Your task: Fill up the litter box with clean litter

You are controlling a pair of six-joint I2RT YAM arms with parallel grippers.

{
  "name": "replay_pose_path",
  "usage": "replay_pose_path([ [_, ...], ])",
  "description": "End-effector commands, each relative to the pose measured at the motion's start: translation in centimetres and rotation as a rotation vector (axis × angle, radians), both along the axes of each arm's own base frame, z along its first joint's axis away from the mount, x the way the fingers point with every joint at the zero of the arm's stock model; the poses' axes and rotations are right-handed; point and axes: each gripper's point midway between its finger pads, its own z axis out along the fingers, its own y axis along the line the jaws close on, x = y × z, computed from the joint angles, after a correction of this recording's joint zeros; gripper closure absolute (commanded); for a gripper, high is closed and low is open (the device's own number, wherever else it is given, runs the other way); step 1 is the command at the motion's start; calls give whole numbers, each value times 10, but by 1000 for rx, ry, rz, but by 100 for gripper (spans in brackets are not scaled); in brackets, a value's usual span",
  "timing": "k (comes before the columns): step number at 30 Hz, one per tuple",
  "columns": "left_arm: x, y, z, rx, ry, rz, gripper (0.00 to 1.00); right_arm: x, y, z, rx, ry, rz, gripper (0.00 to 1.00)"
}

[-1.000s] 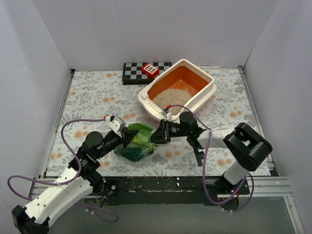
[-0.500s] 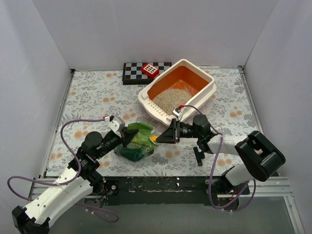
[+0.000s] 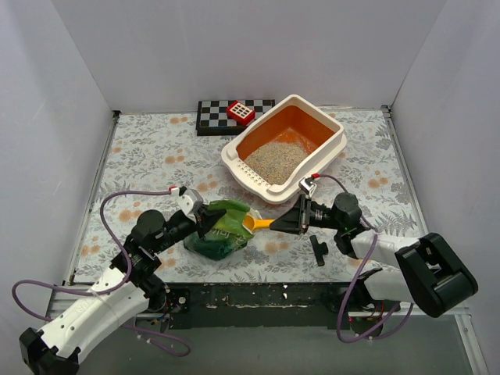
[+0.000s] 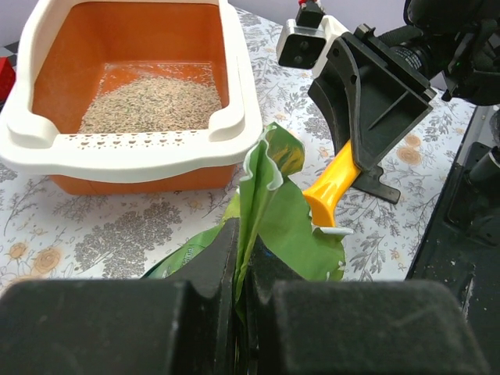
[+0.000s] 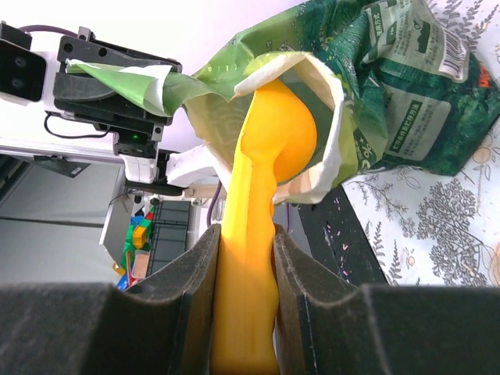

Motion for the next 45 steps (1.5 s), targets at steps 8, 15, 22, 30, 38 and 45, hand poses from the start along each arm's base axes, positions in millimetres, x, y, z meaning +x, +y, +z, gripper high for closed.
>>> replay_pose_path([
  [8, -10, -15, -14, 31, 21, -114, 100, -5, -35, 3, 15, -50, -40, 99],
  [15, -13, -21, -23, 45, 40, -155, 100, -4, -47, -4, -8, -42, -63, 99],
  [22, -9, -19, -26, 52, 48, -129, 100, -12, -59, -9, -11, -51, -85, 99],
  [30, -8, -19, -24, 50, 41, -123, 100, -15, -71, -8, -17, -51, -128, 99],
  [38, -5, -14, -16, 29, 13, -85, 100, -17, -80, 0, -9, -62, -170, 99],
  [45, -5, -10, -8, 8, -7, -71, 100, -17, -86, 7, -3, -69, -193, 99],
])
